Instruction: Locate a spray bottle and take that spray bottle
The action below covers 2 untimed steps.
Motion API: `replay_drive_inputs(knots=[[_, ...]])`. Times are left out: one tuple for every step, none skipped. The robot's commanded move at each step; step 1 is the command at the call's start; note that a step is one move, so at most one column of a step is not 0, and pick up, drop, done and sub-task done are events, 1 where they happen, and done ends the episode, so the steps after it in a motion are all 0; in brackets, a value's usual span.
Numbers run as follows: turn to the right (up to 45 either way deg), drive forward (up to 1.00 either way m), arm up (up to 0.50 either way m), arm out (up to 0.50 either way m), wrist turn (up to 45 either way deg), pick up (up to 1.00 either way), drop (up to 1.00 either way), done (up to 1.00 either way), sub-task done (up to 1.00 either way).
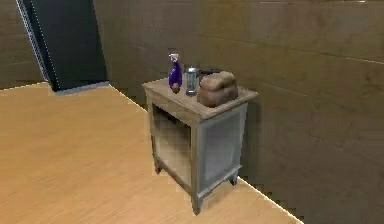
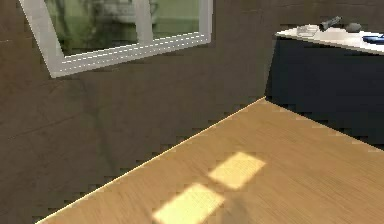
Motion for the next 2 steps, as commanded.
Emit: replay_drive_inputs(knots=[[0.0, 0.55, 0.0, 0.0, 0.0, 0.0, 0.0, 0.0, 0.0], [-45.0, 0.0, 0.0, 0.0, 0.0, 0.0, 0.0, 0.0, 0.0]])
